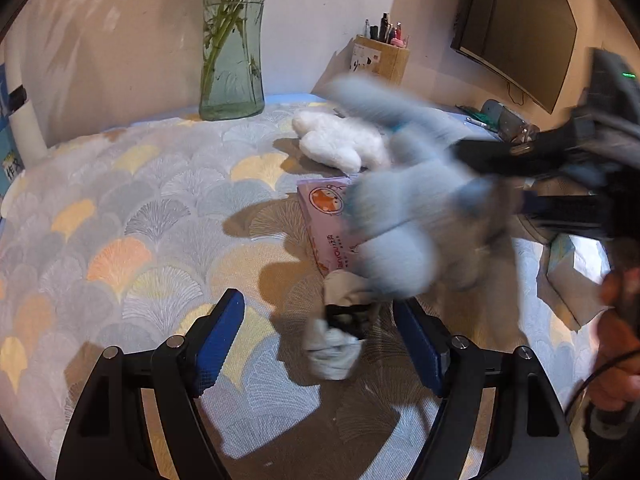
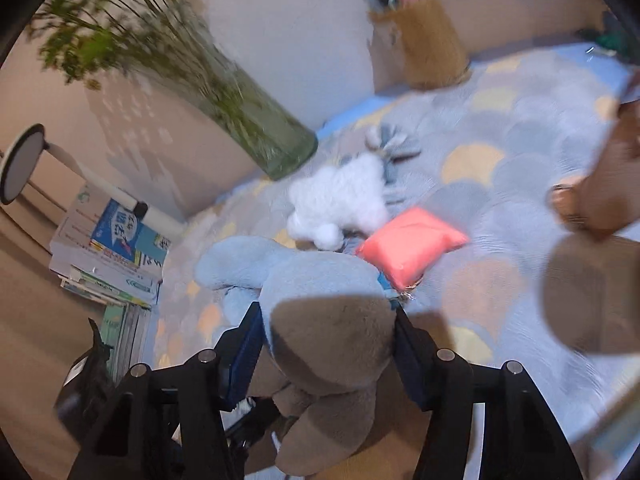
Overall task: Organize soft objects
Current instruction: 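Grasp the small white-and-black item with the left tool while the right tool grasps the grey plush bunny, then lift and carry the white item and grey bunny toward the glass bowl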
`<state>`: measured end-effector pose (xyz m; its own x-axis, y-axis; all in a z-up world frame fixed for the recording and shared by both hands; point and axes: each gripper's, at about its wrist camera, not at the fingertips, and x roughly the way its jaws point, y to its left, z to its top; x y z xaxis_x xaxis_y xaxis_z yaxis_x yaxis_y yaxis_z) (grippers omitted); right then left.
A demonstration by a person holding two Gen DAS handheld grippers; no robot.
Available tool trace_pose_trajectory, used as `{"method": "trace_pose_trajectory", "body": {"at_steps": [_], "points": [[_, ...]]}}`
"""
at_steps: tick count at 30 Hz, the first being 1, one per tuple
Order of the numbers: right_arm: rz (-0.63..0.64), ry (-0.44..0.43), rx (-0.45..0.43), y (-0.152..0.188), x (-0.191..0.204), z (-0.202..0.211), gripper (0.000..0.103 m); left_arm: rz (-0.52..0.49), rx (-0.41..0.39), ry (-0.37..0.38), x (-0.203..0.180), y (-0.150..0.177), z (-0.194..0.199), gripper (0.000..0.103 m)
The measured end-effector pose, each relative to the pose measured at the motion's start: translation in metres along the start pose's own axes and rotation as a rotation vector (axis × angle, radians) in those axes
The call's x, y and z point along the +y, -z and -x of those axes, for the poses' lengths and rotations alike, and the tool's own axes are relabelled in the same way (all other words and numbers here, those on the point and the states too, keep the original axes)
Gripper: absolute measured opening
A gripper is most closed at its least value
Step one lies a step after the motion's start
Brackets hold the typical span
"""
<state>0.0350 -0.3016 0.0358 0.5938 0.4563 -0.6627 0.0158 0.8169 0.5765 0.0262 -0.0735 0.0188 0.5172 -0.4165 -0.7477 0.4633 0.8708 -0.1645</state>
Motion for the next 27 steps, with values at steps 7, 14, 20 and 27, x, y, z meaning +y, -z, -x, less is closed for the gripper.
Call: {"method": "trace_pose_trajectory", "body": {"at_steps": [7, 14, 20, 27], "points": [[-0.033, -0.033, -0.081, 0.013, -0.007, 0.068, 0.059, -0.049, 0.027, -0.035, -0.009, -0.004, -0.008, 0.074], [0.116, 0.198, 0.18, 0.022, -0.004, 0.032, 0.059, -0.09, 0.052, -0.069, -0.013, -0.007, -0.017, 0.027], [0.14, 0.192, -0.111, 0.018, 0.004, 0.071, 0.081, 0.028, -0.06, -0.07, 0.01, -0.004, 0.006, 0.027], [0.059, 0.191, 0.024, 0.043, 0.001, 0.062, 0.095, 0.1, -0.101, -0.078, 0.023, -0.002, 0.013, 0.027]]}}
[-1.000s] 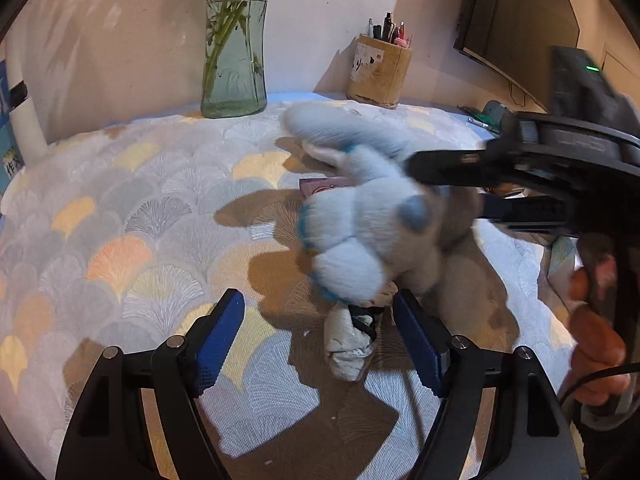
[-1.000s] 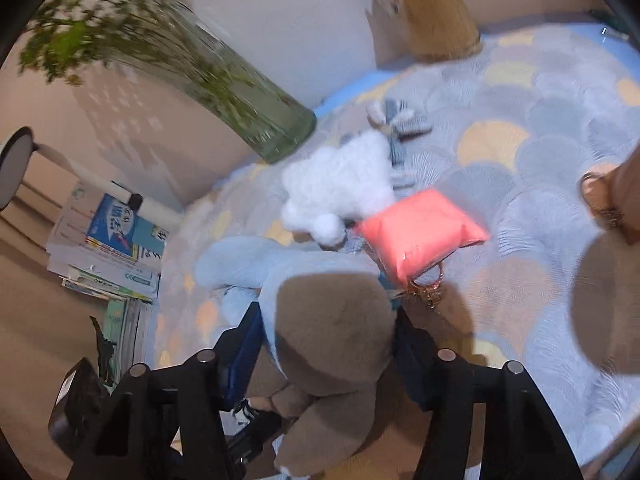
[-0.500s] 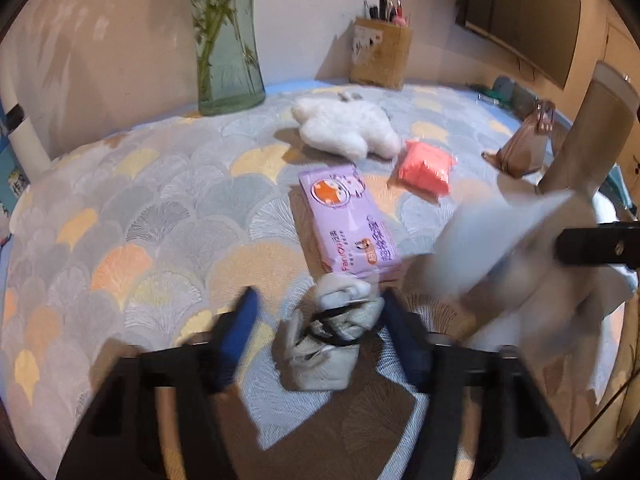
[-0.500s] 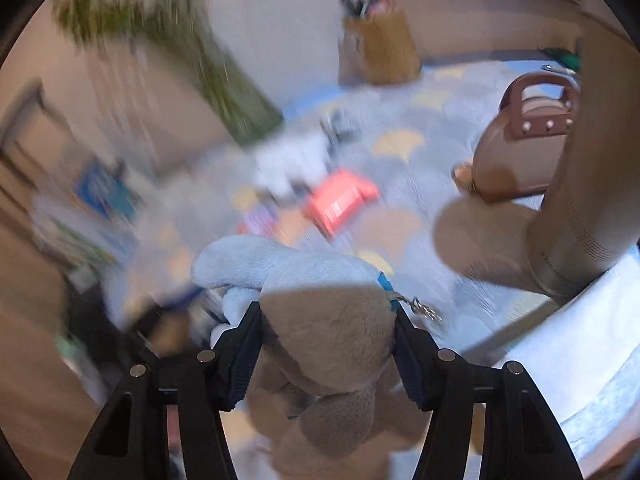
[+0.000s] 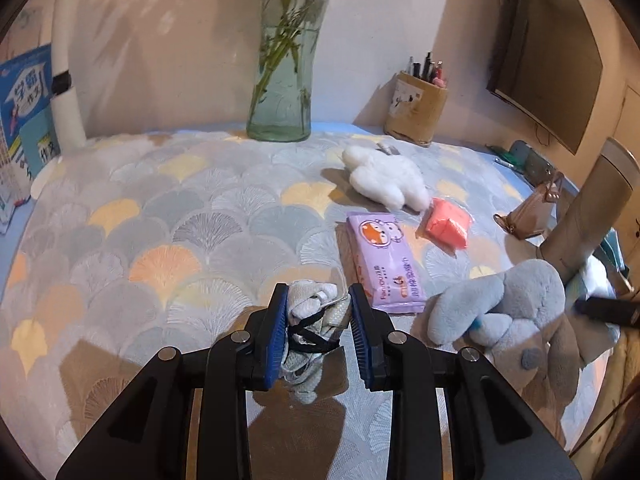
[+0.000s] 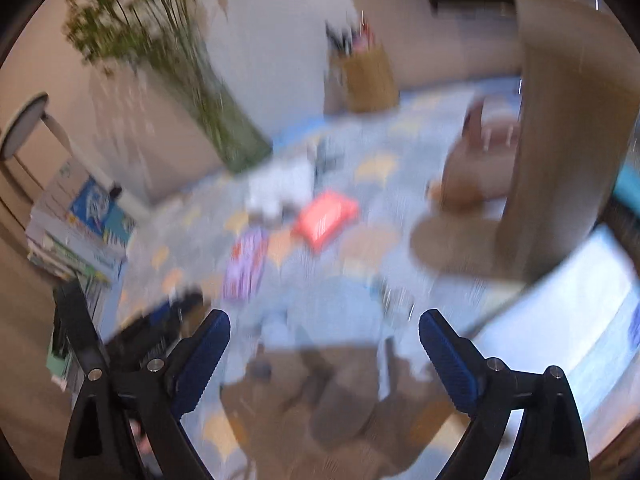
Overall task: Organize soft objects
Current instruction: 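Lift and carry the white item and grey bunny toward the glass bowl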
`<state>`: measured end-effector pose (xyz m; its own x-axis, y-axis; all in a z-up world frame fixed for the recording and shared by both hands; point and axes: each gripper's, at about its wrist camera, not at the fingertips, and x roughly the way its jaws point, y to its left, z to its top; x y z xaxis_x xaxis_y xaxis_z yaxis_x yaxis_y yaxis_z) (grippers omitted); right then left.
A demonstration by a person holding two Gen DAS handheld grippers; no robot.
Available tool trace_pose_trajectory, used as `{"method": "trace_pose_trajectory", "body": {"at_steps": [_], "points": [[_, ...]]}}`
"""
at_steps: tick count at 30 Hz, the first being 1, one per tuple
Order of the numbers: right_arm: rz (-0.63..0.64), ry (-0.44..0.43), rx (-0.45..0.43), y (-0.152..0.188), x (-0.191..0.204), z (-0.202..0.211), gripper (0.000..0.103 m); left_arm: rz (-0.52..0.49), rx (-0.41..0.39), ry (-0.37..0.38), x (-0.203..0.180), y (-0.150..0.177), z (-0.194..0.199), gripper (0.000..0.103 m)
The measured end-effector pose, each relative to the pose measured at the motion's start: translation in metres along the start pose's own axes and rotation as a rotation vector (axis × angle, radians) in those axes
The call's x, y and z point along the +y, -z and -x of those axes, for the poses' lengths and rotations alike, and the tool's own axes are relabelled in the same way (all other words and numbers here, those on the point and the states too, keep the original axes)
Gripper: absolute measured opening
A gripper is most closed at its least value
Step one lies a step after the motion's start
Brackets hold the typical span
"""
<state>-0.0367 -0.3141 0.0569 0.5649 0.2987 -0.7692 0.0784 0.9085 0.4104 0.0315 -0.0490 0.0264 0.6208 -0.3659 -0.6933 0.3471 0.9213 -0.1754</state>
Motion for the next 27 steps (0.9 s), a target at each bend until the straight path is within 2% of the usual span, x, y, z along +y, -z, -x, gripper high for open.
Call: {"method": "trace_pose_trajectory", "body": {"at_steps": [3, 7, 11, 13, 16, 21, 27], "points": [[-0.045, -0.018, 0.067, 0.016, -0.004, -0.024, 0.095, -0.008, -0.016, -0.006, -0.003, 0.002, 0.004, 0.027], [-0.066, -0.016, 0.09, 0.025, -0.004, -0.048, 0.095, 0.023, 0.006, 0.014, 0.004, 0.0, -0.001, 0.027], [0.053, 0.056, 0.005, 0.027, 0.016, -0.058, 0.095, 0.016, 0.001, 0.023, 0.004, 0.0, 0.0, 0.027], [0.071, 0.088, -0.024, 0.031, 0.017, -0.062, 0.095, -0.016, -0.008, 0.014, -0.003, 0.001, 0.002, 0.027], [0.085, 0.115, -0.064, 0.033, 0.015, -0.059, 0.08, -0.041, -0.008, 0.009, -0.007, 0.001, 0.001, 0.027], [0.04, 0.03, -0.106, 0.036, 0.001, -0.049, 0.075, -0.048, -0.02, 0.002, -0.008, 0.001, 0.002, 0.027], [0.108, -0.005, -0.174, 0.044, 0.018, -0.025, 0.075, -0.093, -0.043, -0.021, -0.019, 0.003, 0.008, 0.027]]}}
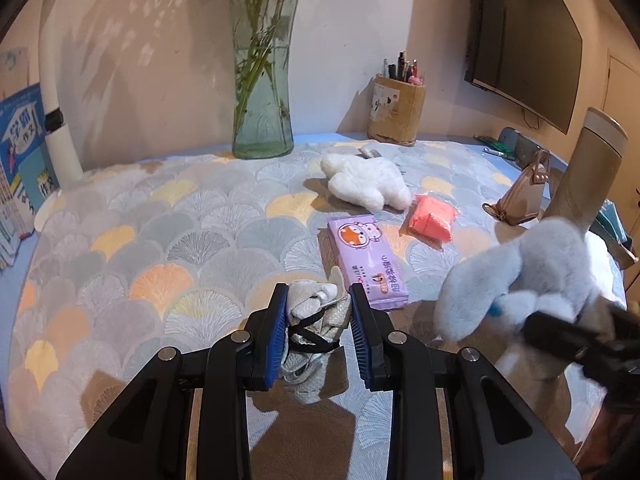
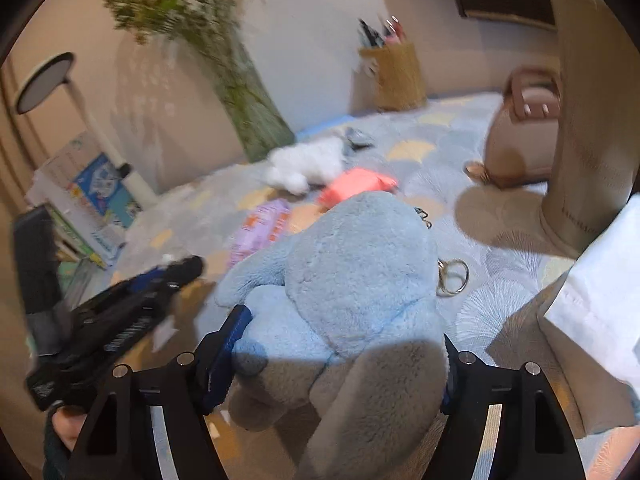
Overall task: Organize soft objects
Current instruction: 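Lift and carry the white item and grey bunny toward the glass bowl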
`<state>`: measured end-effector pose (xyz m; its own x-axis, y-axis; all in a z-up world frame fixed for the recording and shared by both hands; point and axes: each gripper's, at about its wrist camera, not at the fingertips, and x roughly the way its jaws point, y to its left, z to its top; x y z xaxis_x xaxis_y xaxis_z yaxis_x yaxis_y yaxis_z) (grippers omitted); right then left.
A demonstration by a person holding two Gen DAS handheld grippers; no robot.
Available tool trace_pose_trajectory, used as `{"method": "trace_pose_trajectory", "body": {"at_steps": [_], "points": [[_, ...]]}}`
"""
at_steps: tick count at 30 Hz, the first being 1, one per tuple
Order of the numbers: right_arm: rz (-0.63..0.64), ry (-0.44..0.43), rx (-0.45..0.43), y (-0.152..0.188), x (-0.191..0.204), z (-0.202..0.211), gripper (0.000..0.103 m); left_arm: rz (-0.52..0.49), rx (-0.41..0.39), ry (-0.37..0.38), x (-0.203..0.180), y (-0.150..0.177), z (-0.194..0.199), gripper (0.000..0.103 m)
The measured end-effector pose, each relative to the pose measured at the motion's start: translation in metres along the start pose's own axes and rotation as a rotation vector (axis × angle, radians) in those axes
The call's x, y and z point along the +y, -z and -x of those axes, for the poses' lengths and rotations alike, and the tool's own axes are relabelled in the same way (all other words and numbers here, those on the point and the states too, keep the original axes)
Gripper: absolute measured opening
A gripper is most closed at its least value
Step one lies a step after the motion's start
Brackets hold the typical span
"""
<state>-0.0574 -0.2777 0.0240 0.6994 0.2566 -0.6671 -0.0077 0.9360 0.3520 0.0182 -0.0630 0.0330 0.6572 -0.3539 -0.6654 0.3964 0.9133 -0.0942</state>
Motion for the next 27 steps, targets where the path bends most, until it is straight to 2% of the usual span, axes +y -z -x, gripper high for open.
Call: {"method": "trace_pose_trajectory", "body": {"at_steps": [3, 8, 10, 14, 20, 27], "points": [[0.024, 0.009, -0.042, -0.006, 0.006, 0.018, 0.075, -0.007, 0.015, 0.04, -0.005, -0.001, 0.006, 0.027], [0.033, 0.016, -0.145, -0.016, 0.001, 0.061, 0.075, 0.011, -0.039, 0.161, -0.021, -0.009, 0.04, 0.027], [0.052, 0.062, -0.185, -0.018, -0.003, 0.077, 0.075, -0.017, -0.064, 0.192, -0.035, -0.015, 0.055, 0.027], [0.029, 0.081, -0.242, -0.021, -0.019, 0.108, 0.075, -0.069, -0.092, 0.268, -0.066, -0.027, 0.077, 0.027], [-0.012, 0.13, -0.33, -0.026, -0.048, 0.161, 0.075, -0.165, -0.162, 0.352, -0.124, -0.049, 0.109, 0.027], [-0.017, 0.261, -0.441, -0.033, -0.089, 0.226, 0.075, -0.299, -0.208, 0.433, -0.222, -0.07, 0.124, 0.027]]}}
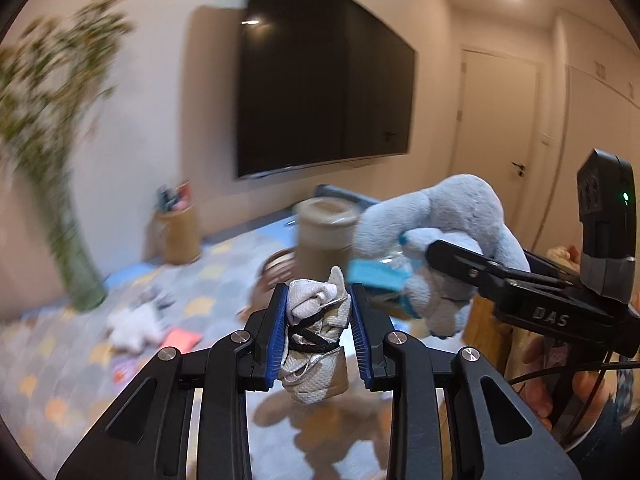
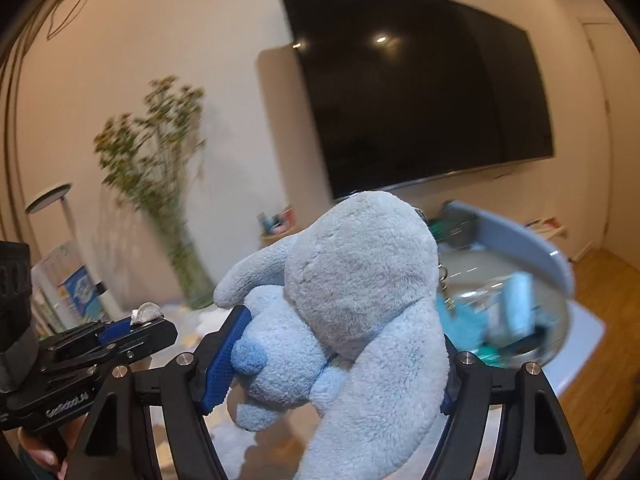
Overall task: Organize soft objects
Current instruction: 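Lift and carry the white item and grey bunny toward the glass bowl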
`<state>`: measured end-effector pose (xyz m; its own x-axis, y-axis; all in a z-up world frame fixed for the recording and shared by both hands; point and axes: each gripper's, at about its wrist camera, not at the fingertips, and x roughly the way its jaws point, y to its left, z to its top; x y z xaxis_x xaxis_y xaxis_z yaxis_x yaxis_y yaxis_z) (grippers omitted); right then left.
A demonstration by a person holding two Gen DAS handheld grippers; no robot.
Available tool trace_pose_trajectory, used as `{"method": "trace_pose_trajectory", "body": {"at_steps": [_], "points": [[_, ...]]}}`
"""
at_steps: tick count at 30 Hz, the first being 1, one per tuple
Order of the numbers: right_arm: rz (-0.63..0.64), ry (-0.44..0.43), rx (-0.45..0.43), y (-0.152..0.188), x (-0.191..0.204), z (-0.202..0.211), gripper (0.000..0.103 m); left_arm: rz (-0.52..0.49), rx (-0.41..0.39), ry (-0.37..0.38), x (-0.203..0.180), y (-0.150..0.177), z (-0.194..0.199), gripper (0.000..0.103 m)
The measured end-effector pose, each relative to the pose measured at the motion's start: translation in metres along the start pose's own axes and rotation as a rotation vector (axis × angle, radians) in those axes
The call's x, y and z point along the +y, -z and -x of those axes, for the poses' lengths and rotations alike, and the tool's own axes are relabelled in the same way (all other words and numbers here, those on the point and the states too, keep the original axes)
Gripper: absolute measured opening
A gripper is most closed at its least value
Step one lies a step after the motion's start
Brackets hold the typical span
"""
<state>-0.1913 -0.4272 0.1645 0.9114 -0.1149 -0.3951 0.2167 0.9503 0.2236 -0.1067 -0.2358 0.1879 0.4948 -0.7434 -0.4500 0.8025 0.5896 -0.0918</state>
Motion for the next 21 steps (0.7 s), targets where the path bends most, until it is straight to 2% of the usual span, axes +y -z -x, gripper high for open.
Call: {"method": "trace_pose_trajectory", "body": {"at_steps": [4, 9, 13, 15, 18, 21], "points": [[-0.023, 0.079, -0.031, -0.017, -0.045, 0.011, 0.075, -0.087, 0.018, -0.001, -0.044, -0.021, -0.029, 0.027], [-0.102, 0.14, -0.011, -0.025, -0.117, -0.007, 0.075, -0.173, 0.039, 0.003, -0.082, -0.041, -0.072, 0.027], [-0.201, 0.107, 0.044, -0.031, -0.161, -0.037, 0.075, -0.142, 0.06, -0.003, -0.094, -0.066, -0.115, 0.027], [-0.26, 0.119, 0.106, -0.037, -0.182, -0.057, 0.075, -0.12, 0.079, 0.011, -0.096, -0.071, -0.136, 0.027], [-0.319, 0.12, 0.197, -0.045, -0.203, -0.087, 0.076, -0.125, 0.124, -0.012, -0.103, -0.072, -0.17, 0.027], [-0.35, 0.099, 0.25, -0.05, -0.219, -0.11, 0.075, -0.121, 0.15, -0.02, -0.103, -0.069, -0.196, 0.03]]}}
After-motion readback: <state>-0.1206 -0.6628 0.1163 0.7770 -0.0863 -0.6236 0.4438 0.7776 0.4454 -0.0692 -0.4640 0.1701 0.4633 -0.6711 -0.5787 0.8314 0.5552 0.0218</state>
